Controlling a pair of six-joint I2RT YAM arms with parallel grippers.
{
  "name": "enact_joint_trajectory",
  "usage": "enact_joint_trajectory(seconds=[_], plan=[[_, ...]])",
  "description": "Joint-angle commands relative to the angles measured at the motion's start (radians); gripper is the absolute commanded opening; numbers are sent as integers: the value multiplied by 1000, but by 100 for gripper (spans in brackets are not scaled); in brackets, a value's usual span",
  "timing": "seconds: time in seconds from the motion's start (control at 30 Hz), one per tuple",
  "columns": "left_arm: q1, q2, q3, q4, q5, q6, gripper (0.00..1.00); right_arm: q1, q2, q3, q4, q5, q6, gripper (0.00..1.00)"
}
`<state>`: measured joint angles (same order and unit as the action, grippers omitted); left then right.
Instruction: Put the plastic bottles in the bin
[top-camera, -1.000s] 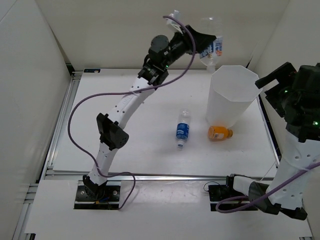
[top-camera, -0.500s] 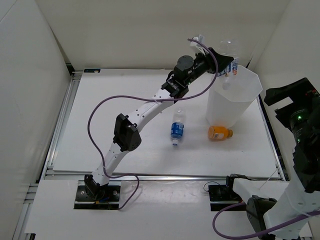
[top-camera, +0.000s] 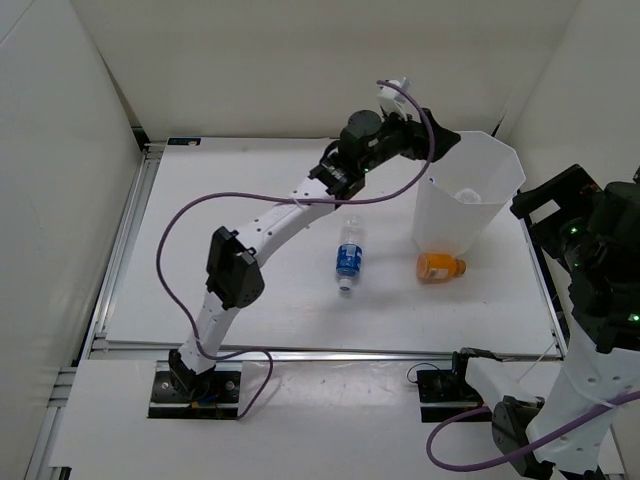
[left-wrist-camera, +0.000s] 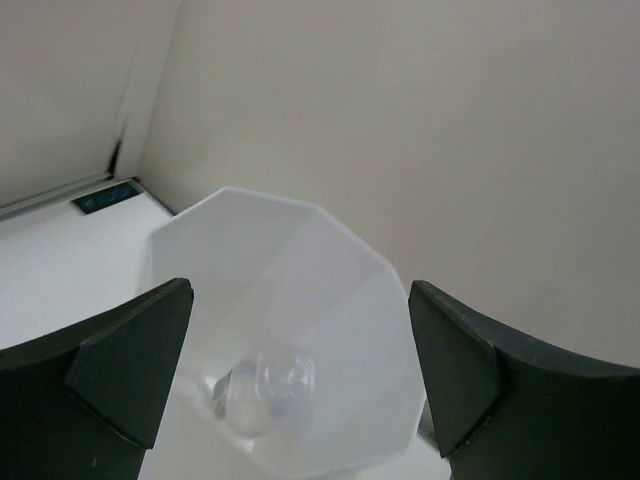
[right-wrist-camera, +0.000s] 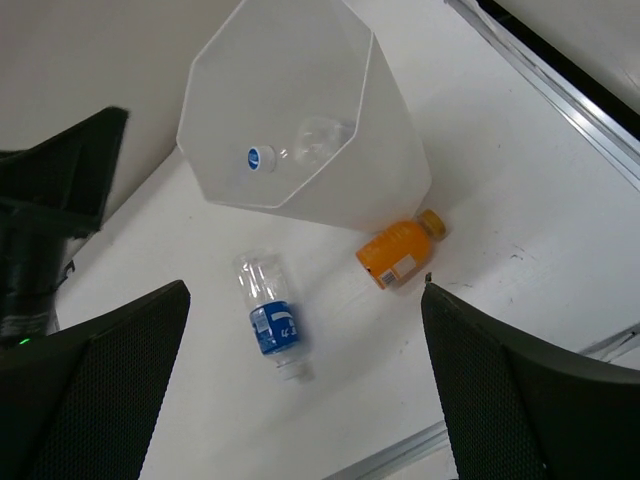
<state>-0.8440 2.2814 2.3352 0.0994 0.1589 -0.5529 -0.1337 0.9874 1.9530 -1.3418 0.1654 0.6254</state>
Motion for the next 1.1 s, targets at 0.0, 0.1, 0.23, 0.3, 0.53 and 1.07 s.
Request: enact_joint_trajectory(seconds=[0.0, 0.1, 0.23, 0.3, 0.53, 1.07], plan=[[68, -302, -126, -53, 44, 120, 100, -3, -20, -73, 49, 3, -1, 100], [127, -489, -385, -130, -52, 120, 100, -3, -29, -120, 81, -41, 10, 100], [213, -628, -716, -252, -132, 47, 100, -3, -29, -149, 90, -89, 19, 100], [240, -611, -749, -305, -69, 38, 100, -3, -20, -166, 101, -99, 19, 100], [217, -412, -697, -499, 37, 77, 100, -3, -20, -216, 110, -122, 10, 100], [166, -151, -609, -629, 106, 81, 100, -3, 8, -235, 110, -86, -12, 100]])
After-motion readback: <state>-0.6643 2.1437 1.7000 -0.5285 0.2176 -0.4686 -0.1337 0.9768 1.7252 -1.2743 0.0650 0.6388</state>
